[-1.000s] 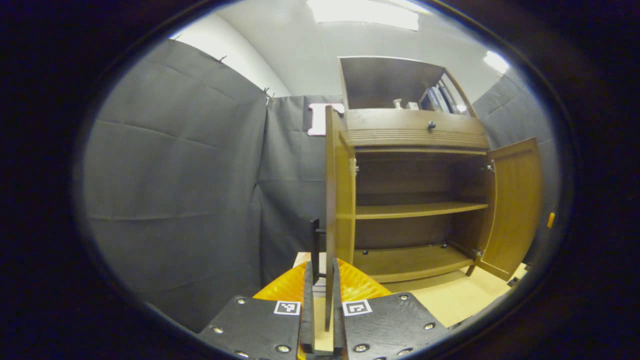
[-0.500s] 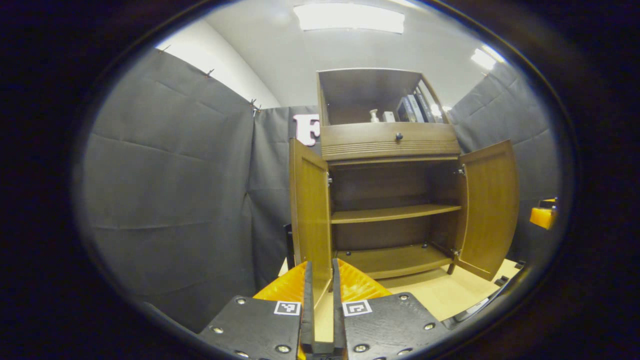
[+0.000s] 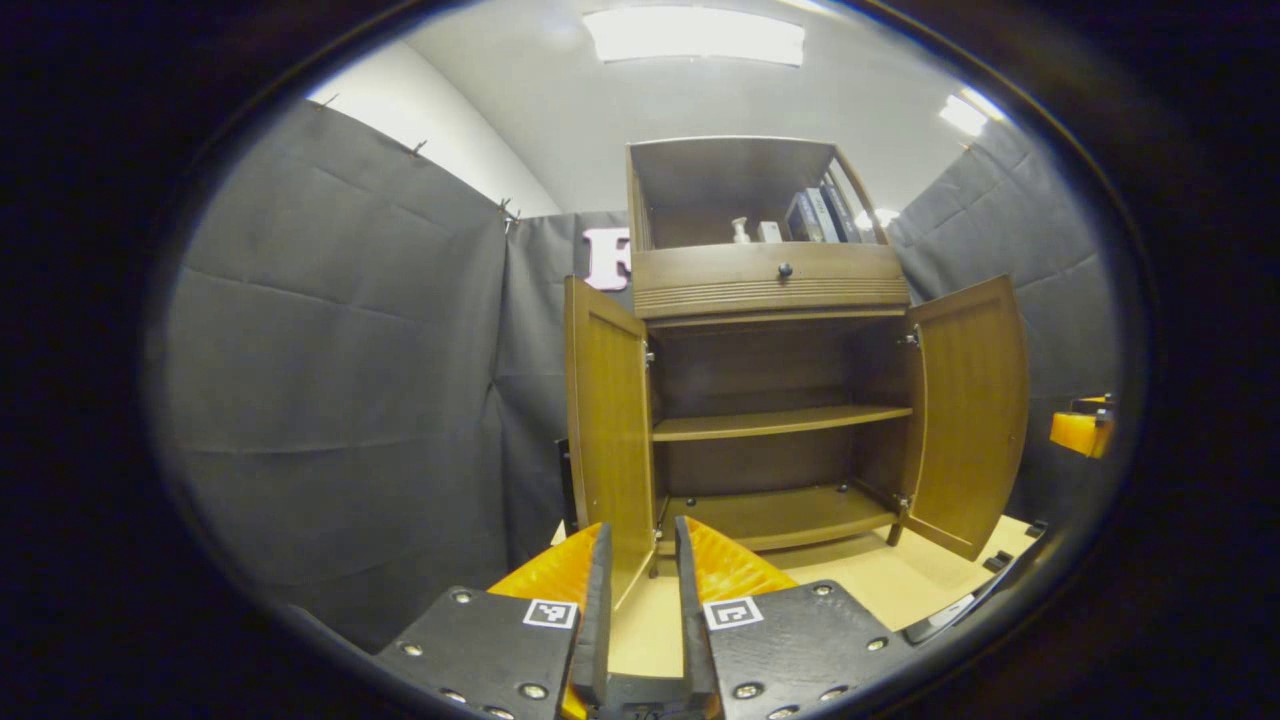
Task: Open the right door of the double-door shoe cabinet with the right hand, and open the left door with the left hand.
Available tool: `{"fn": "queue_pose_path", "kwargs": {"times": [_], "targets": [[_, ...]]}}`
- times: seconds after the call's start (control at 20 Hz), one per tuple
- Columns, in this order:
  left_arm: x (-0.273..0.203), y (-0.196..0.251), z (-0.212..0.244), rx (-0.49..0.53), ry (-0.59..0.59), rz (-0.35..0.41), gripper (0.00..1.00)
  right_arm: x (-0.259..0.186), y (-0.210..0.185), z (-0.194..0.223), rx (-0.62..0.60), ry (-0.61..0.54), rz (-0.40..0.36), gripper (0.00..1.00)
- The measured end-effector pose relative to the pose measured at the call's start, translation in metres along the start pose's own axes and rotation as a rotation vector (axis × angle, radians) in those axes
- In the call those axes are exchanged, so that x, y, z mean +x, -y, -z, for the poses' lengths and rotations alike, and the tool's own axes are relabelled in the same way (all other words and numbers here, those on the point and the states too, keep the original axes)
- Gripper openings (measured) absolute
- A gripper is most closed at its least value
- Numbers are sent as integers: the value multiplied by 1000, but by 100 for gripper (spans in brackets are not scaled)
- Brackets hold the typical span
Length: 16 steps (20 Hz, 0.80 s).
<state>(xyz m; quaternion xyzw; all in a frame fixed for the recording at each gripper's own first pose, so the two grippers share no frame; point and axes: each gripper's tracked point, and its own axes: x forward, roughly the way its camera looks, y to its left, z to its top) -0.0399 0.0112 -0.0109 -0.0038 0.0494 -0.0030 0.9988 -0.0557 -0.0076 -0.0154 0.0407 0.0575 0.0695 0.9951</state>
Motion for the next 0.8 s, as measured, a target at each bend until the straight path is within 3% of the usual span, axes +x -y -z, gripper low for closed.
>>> {"fn": "queue_pose_path", "kwargs": {"times": [0.05, 0.4, 0.55, 0.8], "targets": [[-1, 0, -2, 2, 5, 2, 31, 1, 1, -1, 3, -1, 1, 93], [1, 4, -15, 12, 48, 11, 92, 2, 4, -3, 8, 7, 8, 96], [0, 5, -18, 15, 61, 11, 92, 3, 4, -5, 8, 11, 12, 93], [-1, 1, -21, 7, 62, 3, 92, 3, 2, -5, 9, 15, 10, 96]]}}
